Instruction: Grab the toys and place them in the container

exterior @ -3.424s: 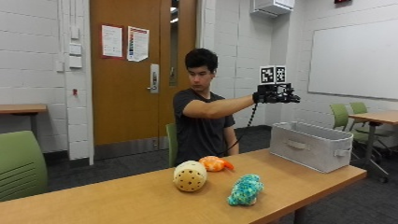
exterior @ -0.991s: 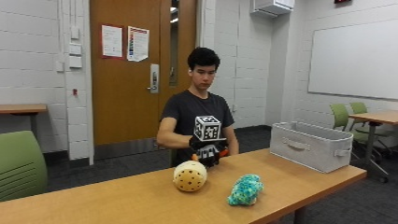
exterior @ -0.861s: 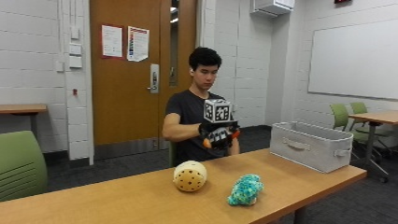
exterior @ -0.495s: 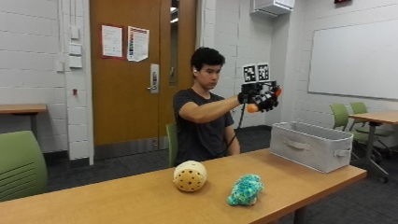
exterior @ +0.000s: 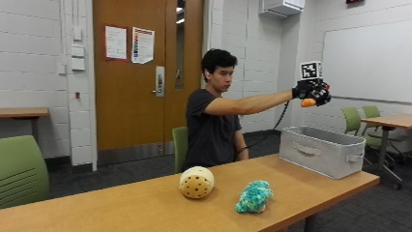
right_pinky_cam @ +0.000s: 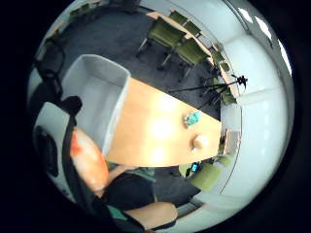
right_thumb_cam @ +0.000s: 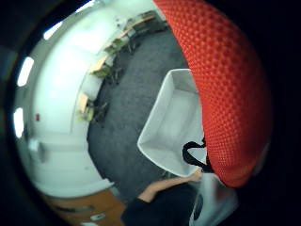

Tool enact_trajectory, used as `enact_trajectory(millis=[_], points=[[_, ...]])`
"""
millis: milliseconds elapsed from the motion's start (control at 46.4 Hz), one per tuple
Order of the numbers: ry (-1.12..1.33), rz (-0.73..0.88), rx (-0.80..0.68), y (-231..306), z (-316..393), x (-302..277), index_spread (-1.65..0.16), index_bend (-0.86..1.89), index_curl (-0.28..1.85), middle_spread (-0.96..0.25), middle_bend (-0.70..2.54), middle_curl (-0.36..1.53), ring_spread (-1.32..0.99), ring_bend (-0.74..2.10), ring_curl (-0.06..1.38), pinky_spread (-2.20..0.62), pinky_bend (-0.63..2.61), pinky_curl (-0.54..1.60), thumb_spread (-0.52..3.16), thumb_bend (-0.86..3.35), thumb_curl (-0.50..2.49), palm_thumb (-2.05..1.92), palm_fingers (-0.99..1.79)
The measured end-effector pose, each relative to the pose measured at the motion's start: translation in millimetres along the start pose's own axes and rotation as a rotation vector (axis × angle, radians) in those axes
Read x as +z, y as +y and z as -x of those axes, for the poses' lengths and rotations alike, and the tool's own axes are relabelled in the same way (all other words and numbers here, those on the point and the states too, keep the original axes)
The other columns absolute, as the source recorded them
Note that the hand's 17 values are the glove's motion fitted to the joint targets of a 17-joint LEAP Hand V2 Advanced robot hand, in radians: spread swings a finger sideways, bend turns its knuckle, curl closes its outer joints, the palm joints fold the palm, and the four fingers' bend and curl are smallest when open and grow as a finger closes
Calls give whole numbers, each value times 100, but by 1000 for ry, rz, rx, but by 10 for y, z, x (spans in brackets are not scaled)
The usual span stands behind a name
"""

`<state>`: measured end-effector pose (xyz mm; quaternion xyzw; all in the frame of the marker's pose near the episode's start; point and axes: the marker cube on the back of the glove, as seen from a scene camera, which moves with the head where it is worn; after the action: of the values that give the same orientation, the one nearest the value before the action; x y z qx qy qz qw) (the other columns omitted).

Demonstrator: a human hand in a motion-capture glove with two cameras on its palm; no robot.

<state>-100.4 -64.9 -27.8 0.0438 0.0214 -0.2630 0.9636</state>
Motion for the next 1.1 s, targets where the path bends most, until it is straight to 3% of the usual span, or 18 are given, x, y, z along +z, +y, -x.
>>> enact_trajectory(millis=[65, 151, 301, 409, 474, 517, 538, 560, 603, 754, 883, 991, 1098], points=[[-14, 7, 48, -147, 188, 50, -42, 17, 42, -49, 63, 74, -53, 93, 57, -49, 83, 39, 61, 21, 87, 68, 106], [-156, 29, 230, -348, 593, 50, -43, 17, 44, -49, 62, 75, -53, 93, 57, -49, 83, 39, 60, 21, 89, 68, 106], [-80, 37, 19, -352, 725, 210, -43, 16, 46, -50, 62, 77, -52, 94, 57, -48, 82, 39, 60, 20, 93, 67, 106], [-66, 100, 104, -395, 726, 333, -43, 16, 48, -50, 61, 78, -52, 94, 58, -48, 83, 39, 61, 20, 96, 67, 105], [-153, 136, 68, -386, 798, 372, -43, 17, 50, -50, 60, 79, -52, 95, 58, -48, 83, 40, 62, 18, 97, 66, 104], [-237, 137, 60, -386, 838, 377, -39, 2, 45, -47, 49, 77, -52, 93, 58, -43, 87, 41, 84, 6, 88, 41, 62], [-265, 133, 59, -386, 841, 380, -37, 4, 46, -41, 38, 74, -47, 82, 57, -38, 90, 45, 88, -6, 81, 24, 21], [-280, 129, 56, -384, 835, 384, -35, 9, 50, -37, 32, 74, -42, 79, 60, -34, 96, 50, 89, -13, 77, 13, 4], [-270, 126, 52, -375, 796, 401, -33, 12, 50, -31, 27, 70, -36, 69, 57, -29, 102, 50, 94, -13, 71, 3, -6], [-196, 118, 115, -328, 545, 411, -29, 13, 40, -17, 16, 61, -24, 45, 41, -16, 103, 41, 102, -10, 57, -11, -9], [20, 78, -64, -95, 13, 427, -28, 14, 38, -10, 17, 57, -18, 41, 38, -11, 100, 40, 105, -9, 48, -12, -9], [-89, 49, 63, 30, 496, 217, -27, 16, 38, -7, 17, 54, -16, 39, 37, -9, 96, 38, 107, -9, 41, -11, -7], [-46, 20, 138, 285, 118, 101, -27, 16, 37, -6, 18, 52, -15, 38, 36, -7, 94, 37, 107, -8, 37, -11, -5]])
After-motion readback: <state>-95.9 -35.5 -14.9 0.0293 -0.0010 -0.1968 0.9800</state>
